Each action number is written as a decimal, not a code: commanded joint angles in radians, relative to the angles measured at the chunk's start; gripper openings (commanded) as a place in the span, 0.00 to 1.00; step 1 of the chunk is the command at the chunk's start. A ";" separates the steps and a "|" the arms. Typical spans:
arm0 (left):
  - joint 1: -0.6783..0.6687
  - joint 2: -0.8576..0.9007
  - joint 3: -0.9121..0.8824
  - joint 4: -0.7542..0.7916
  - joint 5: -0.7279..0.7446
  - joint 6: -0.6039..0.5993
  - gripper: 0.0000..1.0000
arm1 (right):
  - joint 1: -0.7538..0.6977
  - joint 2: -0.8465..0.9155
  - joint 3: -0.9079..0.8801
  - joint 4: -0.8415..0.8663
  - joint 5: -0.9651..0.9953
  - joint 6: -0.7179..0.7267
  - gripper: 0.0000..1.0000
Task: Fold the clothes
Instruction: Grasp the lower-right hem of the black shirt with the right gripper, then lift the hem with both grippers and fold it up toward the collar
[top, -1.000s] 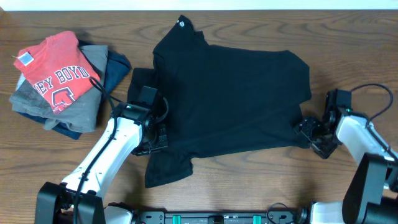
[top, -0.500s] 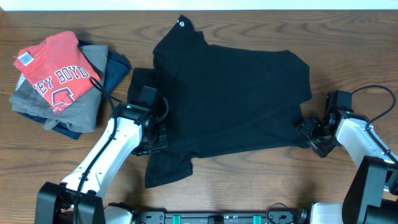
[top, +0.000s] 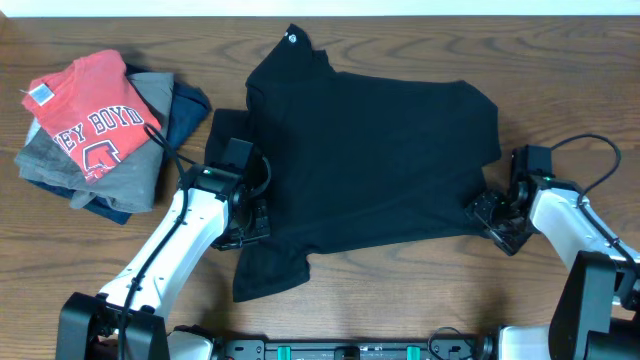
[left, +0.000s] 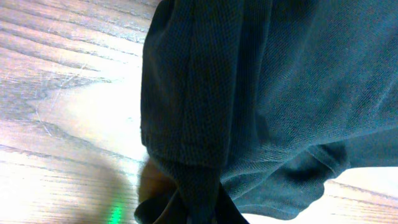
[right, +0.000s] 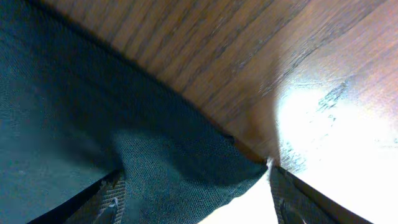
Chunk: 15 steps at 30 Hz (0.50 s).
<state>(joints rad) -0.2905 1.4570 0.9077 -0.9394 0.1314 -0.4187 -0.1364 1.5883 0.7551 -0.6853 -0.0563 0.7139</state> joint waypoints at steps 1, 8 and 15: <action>0.004 -0.005 0.012 -0.006 -0.001 -0.005 0.06 | 0.032 0.084 -0.085 0.013 -0.076 0.069 0.73; 0.004 -0.005 0.012 -0.006 -0.001 -0.005 0.06 | 0.031 0.084 -0.085 0.055 -0.064 0.079 0.13; 0.004 -0.005 0.012 -0.006 -0.001 -0.005 0.06 | 0.031 0.084 -0.085 0.056 -0.063 0.074 0.01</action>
<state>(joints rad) -0.2905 1.4570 0.9077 -0.9394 0.1314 -0.4187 -0.1200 1.5875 0.7437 -0.6388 -0.0338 0.7776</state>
